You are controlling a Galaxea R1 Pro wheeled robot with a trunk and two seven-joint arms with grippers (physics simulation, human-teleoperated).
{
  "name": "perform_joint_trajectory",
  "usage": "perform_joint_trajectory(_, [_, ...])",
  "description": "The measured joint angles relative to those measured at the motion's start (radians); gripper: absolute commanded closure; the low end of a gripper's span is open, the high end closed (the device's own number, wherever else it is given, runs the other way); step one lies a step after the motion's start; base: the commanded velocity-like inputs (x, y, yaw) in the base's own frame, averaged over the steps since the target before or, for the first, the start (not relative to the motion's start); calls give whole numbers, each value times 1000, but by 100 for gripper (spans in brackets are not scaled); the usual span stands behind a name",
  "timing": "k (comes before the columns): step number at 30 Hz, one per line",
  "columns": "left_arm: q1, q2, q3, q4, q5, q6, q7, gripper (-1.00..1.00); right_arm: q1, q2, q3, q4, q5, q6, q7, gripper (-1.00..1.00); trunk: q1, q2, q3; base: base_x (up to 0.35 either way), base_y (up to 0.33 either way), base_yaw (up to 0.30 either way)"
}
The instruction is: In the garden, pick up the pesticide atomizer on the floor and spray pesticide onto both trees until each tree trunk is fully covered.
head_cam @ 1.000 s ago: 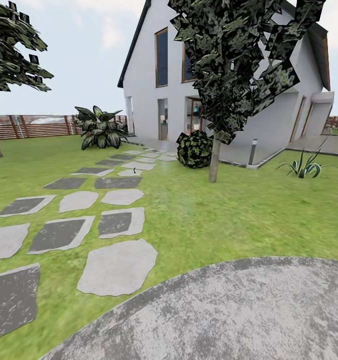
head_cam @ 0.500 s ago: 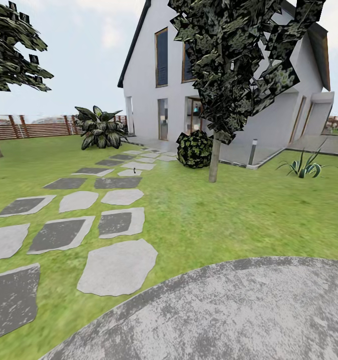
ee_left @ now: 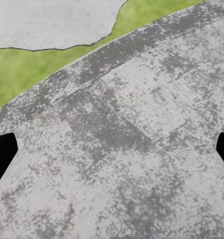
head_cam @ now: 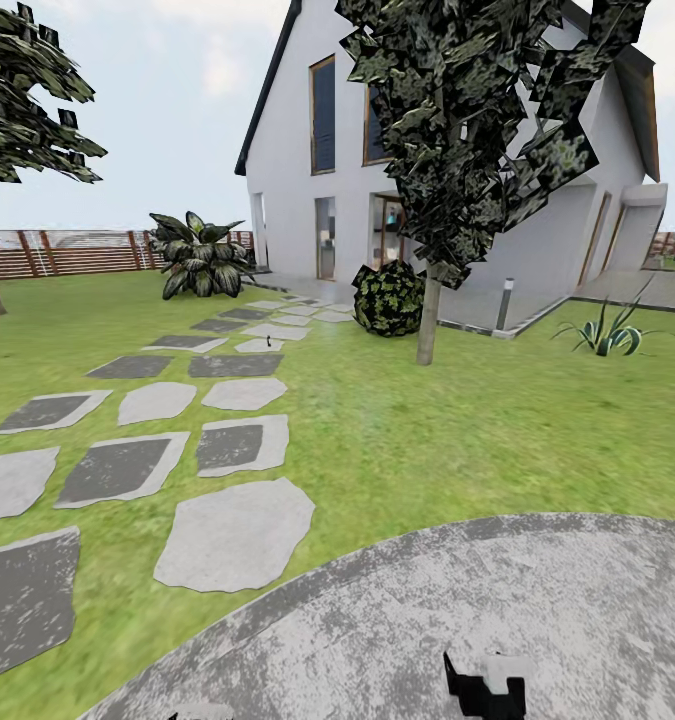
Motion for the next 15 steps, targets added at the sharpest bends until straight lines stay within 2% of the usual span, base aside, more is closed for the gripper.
perform_joint_trajectory(7, [9, 3, -1, -4, -2, 0, -3, -100, -4, -2, 4, 0, 5, -1, -1, -100, 0, 0, 0, 0, 0, 0])
perform_joint_trajectory(15, [9, 4, 7, -4, 1, 2, 3, -100, -4, -1, 2, 1, 5, 0, -6, -100, 31, -56, -25, 0, 0, 0])
